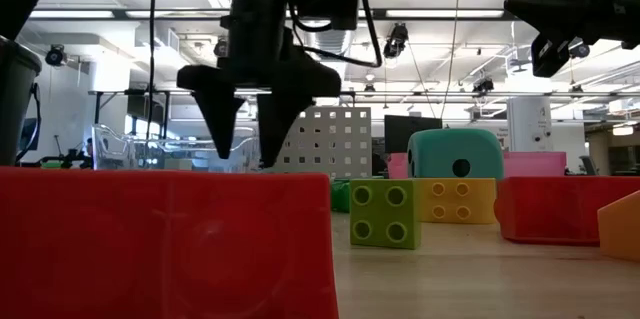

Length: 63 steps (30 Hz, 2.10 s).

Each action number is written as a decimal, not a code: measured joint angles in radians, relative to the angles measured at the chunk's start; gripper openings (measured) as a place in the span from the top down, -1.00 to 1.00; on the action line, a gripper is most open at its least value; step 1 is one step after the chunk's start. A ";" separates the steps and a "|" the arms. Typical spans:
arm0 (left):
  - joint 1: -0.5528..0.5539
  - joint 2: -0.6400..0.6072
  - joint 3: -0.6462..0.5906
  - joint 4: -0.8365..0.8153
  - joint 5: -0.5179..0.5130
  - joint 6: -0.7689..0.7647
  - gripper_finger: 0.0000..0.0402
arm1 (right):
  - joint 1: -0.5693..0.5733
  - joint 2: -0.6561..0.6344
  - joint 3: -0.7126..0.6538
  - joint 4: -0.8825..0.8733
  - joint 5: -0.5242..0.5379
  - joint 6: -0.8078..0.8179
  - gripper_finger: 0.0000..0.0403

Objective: Pick & Place Toys
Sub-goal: Put the green game piece into the transparent bin

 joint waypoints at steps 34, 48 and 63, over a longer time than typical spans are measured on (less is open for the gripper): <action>0.003 -0.006 -0.218 0.270 -0.031 -0.050 -0.44 | 0.000 0.000 0.000 0.000 0.000 0.000 0.90; 0.005 -0.014 -0.214 0.263 -0.007 0.024 0.15 | 0.000 0.000 0.000 0.000 0.000 0.000 0.90; -0.034 -0.293 -0.217 0.118 0.034 0.092 0.15 | 0.000 0.000 0.000 0.000 0.000 0.000 0.90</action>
